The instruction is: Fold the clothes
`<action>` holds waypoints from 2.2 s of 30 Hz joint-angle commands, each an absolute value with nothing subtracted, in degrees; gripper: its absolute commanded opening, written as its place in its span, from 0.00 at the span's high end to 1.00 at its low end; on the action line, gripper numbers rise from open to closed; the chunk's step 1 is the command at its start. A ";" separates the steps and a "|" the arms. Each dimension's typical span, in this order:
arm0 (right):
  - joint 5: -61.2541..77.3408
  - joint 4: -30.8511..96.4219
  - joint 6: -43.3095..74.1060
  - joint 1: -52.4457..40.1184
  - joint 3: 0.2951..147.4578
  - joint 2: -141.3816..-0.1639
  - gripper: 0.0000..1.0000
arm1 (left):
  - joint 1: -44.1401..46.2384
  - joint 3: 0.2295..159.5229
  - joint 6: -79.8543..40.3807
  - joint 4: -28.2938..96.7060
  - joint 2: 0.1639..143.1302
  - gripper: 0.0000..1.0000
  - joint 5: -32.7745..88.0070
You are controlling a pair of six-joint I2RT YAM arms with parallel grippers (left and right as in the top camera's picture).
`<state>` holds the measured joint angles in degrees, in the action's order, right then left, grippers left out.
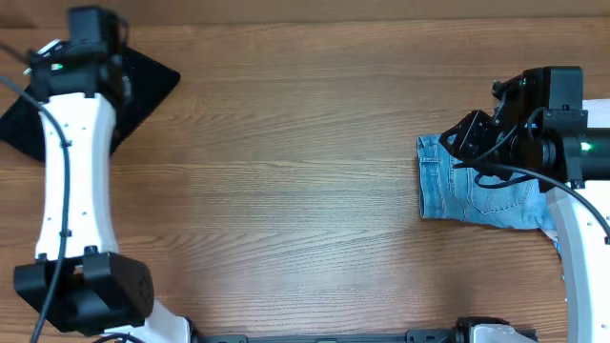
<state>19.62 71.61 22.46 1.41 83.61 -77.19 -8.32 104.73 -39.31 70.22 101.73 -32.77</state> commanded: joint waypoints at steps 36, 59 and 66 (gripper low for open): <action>19.81 75.16 20.97 1.63 83.64 -76.55 0.69 | -23.75 102.89 -32.51 58.81 131.92 0.96 -10.57; 19.79 74.48 20.97 1.63 83.64 -76.55 0.69 | -0.60 102.61 -22.37 45.89 132.53 0.96 -5.58; 19.81 75.75 21.19 1.63 83.66 -76.55 0.69 | -1.02 103.94 -13.63 31.55 132.62 0.96 -11.46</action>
<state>19.66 75.59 21.15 1.43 83.61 -77.19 -0.93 102.63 -18.13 33.85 131.63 -6.66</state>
